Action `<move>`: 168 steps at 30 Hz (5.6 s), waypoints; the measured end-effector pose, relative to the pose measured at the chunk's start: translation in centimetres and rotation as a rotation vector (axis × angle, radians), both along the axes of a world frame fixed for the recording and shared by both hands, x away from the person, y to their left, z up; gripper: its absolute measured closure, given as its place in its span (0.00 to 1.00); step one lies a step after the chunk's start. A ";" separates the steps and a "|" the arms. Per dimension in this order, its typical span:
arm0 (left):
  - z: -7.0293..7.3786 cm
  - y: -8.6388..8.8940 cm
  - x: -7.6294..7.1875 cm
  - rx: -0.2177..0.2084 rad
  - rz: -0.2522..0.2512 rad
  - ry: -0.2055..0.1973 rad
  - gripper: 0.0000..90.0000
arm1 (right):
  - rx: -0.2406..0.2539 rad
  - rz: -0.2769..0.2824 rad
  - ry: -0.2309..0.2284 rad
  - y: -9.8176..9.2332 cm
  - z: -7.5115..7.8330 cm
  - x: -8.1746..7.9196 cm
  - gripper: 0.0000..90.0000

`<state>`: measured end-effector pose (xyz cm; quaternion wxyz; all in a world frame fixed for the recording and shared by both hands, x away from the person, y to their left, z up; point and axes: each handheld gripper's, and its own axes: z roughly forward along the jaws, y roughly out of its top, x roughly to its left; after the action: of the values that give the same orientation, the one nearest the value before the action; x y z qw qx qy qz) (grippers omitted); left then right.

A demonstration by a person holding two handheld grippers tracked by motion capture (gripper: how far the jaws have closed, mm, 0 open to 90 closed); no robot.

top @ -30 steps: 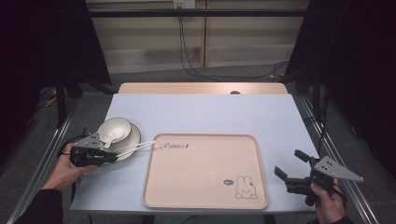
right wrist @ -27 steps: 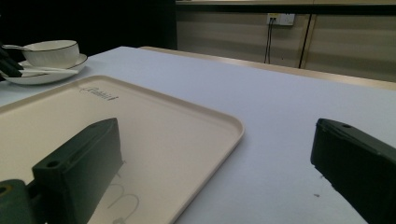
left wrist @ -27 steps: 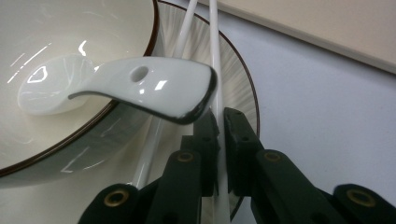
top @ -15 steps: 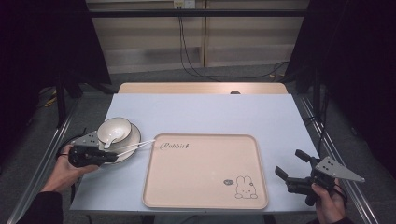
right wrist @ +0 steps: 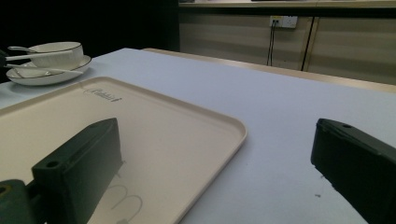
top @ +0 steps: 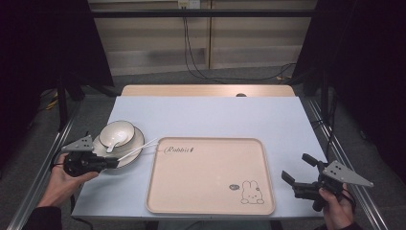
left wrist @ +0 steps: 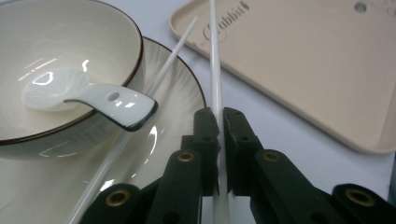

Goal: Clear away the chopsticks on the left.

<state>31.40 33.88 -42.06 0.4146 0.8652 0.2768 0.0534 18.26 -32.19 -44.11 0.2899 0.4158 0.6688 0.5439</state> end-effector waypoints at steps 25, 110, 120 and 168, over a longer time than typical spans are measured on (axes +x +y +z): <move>0.9 -5.2 -6.4 -0.090 0.228 0.056 0.94 | 0.004 0.022 0.000 0.3 0.0 0.3 0.01; -2.6 -14.2 -5.2 -0.137 0.403 0.067 0.34 | -0.008 0.059 0.000 0.5 0.0 0.3 0.02; -1.8 -11.9 -5.9 -0.182 0.288 -0.029 0.10 | -0.012 0.064 -0.016 0.5 0.1 0.3 0.01; -1.1 3.6 0.7 0.040 0.186 -0.108 0.27 | -0.011 0.043 -0.005 0.5 0.0 0.3 0.01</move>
<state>32.09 37.44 -43.12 0.4049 0.8396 0.3323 0.1437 18.51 -31.68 -44.14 0.2821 0.3984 0.6797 0.5475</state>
